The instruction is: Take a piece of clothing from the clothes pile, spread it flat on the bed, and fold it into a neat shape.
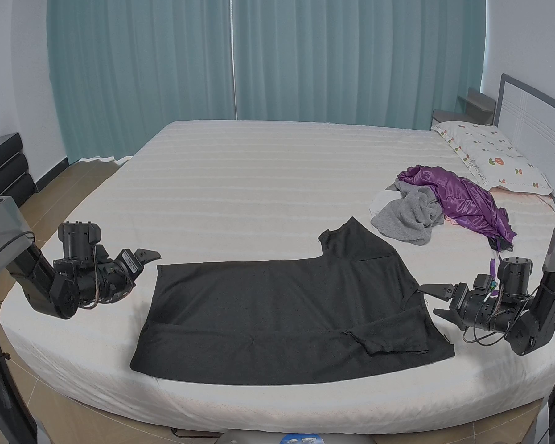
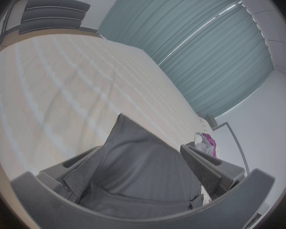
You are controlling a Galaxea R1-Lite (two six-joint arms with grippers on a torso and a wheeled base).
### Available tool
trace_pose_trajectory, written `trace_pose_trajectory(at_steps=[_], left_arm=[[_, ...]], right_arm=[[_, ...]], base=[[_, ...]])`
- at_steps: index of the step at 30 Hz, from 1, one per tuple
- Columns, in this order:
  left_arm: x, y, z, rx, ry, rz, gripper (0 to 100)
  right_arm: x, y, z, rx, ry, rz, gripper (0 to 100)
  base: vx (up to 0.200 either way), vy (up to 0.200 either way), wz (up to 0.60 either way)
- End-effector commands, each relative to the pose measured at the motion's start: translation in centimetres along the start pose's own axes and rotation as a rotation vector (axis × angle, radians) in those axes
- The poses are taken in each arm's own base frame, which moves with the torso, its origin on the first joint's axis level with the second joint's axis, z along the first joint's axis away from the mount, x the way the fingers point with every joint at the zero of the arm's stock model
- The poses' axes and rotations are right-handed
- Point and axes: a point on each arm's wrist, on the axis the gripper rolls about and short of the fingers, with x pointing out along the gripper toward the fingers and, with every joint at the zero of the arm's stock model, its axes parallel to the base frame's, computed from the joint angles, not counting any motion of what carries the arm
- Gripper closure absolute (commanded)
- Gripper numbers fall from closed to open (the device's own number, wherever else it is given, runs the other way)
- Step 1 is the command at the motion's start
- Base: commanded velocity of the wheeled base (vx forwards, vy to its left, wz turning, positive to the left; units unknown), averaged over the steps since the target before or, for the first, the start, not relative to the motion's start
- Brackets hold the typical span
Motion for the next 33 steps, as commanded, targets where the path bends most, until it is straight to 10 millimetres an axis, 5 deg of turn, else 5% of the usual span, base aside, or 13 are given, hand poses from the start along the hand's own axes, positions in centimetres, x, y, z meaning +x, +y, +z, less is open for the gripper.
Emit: trace_pose_trajectory(at_steps=[1,22,33], left_arm=[[2.1,-0.8,2.3,0.01,-0.041,-0.025,0],[12.0,1.2,3.0,0.025,-0.024,-0.048,0],[14.1,2.8,2.9,0.024,-0.037,-0.041,0]], right_arm=[[-0.1,0.7,-0.4,-0.011,0.009,0.011,0],[0.3,0.3,-0.7,-0.008,0.021,-0.004,0],[1.1,0.0,-1.6,-0.003,0.06,-0.009,0]], base=[[0.0,0.0,0.0],[0.0,0.0,0.0],[0.0,0.0,0.0]])
